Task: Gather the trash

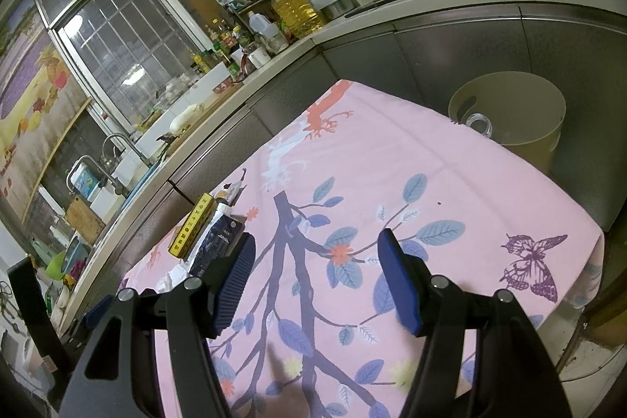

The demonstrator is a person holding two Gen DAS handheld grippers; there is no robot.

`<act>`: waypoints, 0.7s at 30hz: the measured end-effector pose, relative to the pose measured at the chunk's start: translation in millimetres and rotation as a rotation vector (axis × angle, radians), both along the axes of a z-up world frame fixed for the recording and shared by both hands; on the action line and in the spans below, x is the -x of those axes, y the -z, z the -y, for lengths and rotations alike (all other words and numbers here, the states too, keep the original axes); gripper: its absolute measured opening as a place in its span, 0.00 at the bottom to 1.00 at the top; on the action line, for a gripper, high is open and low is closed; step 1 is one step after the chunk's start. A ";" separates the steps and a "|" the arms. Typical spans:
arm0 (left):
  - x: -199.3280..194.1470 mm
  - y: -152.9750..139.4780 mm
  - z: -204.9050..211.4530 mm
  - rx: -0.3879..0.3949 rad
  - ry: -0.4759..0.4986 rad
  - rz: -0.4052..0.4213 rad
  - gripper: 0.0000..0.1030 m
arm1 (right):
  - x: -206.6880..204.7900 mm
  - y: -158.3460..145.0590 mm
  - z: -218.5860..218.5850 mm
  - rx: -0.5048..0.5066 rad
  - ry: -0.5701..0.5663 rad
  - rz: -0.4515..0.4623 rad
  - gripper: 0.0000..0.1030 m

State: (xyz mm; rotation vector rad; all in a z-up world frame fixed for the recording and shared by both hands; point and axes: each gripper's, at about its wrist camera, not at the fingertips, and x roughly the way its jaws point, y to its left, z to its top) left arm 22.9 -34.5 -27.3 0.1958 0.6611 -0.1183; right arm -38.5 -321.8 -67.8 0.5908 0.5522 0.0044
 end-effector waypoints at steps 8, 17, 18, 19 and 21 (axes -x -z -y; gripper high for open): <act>-1.7 1.7 -2.7 0.020 0.007 -0.020 0.94 | -0.4 0.5 -1.7 0.006 -0.012 0.000 0.61; -3.4 2.0 -7.2 0.025 0.002 -0.025 0.94 | -3.8 1.1 -4.8 0.019 -0.029 -0.005 0.61; -3.6 2.1 -8.3 0.026 -0.001 -0.026 0.94 | -4.6 1.1 -5.0 0.020 -0.031 -0.005 0.61; -3.9 2.0 -9.3 0.027 -0.005 -0.028 0.94 | -5.0 1.1 -5.5 0.021 -0.032 -0.006 0.61; -5.6 3.1 -12.0 0.030 -0.011 -0.038 0.94 | -5.6 1.2 -6.4 0.025 -0.036 -0.009 0.61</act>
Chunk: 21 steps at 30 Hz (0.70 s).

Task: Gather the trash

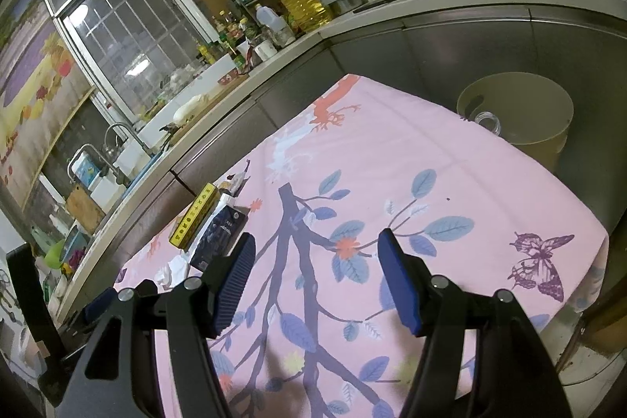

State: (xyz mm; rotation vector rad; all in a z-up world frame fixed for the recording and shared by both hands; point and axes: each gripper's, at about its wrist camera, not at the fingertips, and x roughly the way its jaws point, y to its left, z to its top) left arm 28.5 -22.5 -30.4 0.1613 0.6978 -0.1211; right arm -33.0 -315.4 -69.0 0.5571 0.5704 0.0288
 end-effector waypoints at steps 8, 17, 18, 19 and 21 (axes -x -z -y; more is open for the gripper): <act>-6.9 7.4 -6.6 0.007 -0.017 -0.041 0.94 | -5.3 3.2 -5.7 0.008 -0.010 -0.021 0.61; -13.0 13.0 -12.5 0.016 -0.023 -0.062 0.94 | -13.2 6.3 -14.1 0.021 -0.025 -0.042 0.61; -13.5 13.4 -12.9 0.017 -0.023 -0.064 0.94 | -14.4 6.4 -15.4 0.024 -0.028 -0.045 0.61; -14.3 14.1 -13.3 0.017 -0.023 -0.067 0.94 | -15.9 6.6 -15.4 0.025 -0.030 -0.047 0.61; -15.6 15.0 -14.3 0.017 -0.023 -0.071 0.94 | -17.6 7.3 -16.8 0.026 -0.033 -0.050 0.61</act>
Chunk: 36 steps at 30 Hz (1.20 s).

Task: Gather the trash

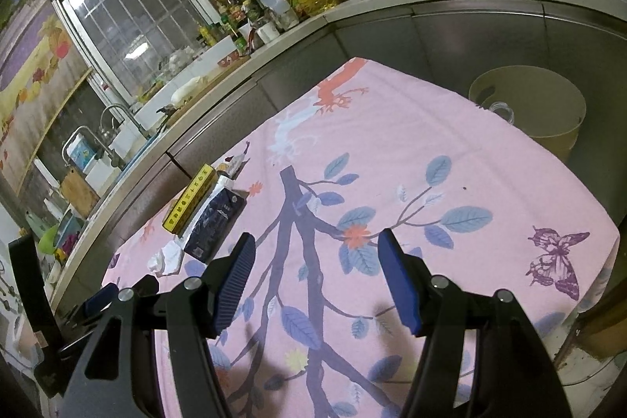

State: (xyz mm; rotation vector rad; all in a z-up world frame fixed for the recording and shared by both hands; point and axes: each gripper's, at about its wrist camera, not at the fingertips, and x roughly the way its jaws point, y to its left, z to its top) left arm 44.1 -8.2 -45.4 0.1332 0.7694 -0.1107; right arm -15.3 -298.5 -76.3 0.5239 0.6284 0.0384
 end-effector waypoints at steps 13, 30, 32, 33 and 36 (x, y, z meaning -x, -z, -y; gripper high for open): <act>-8.3 3.6 -10.6 -0.006 -0.023 -0.005 0.94 | -12.6 4.4 -12.8 0.017 -0.029 -0.021 0.61; -31.9 27.0 -123.4 0.174 -0.105 -0.053 0.94 | -37.3 18.1 -45.6 0.041 -0.134 -0.066 0.61; -33.6 32.1 -133.5 0.190 -0.118 -0.063 0.94 | -41.8 19.3 -52.3 0.049 -0.157 -0.070 0.61; -34.6 34.1 -138.3 0.194 -0.122 -0.065 0.94 | -45.2 19.2 -55.5 0.051 -0.170 -0.071 0.61; -39.8 36.4 -150.2 0.200 -0.136 -0.064 0.94 | -62.8 13.5 -69.1 0.028 -0.235 -0.067 0.61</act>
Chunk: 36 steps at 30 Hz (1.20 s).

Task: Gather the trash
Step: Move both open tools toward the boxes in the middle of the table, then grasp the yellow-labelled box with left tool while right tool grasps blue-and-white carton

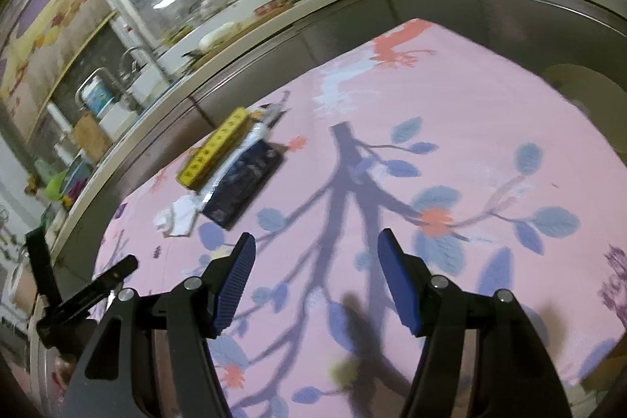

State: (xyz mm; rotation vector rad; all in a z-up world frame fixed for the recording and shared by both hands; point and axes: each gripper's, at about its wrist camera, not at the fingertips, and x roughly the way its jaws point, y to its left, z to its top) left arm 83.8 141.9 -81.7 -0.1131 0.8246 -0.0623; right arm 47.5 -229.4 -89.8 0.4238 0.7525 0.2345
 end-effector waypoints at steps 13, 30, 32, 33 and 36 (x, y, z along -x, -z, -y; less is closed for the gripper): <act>-38.8 -24.0 -24.9 0.084 -0.027 0.060 0.94 | -97.0 3.3 -46.0 -0.027 -0.079 -0.045 0.60; -121.4 -6.0 110.4 -0.046 0.337 -0.032 0.33 | -195.2 27.9 -23.9 -0.231 -0.104 -0.191 0.53; -118.1 -8.1 104.6 -0.010 0.345 -0.043 0.27 | -207.9 36.9 -27.1 -0.283 -0.131 -0.225 0.47; -114.4 -8.9 102.9 -0.003 0.346 -0.040 0.26 | -213.5 40.5 -28.9 -0.313 -0.154 -0.234 0.43; -97.7 -11.6 93.3 0.007 0.337 -0.023 0.24 | -217.5 40.8 -33.3 -0.381 -0.232 -0.237 0.25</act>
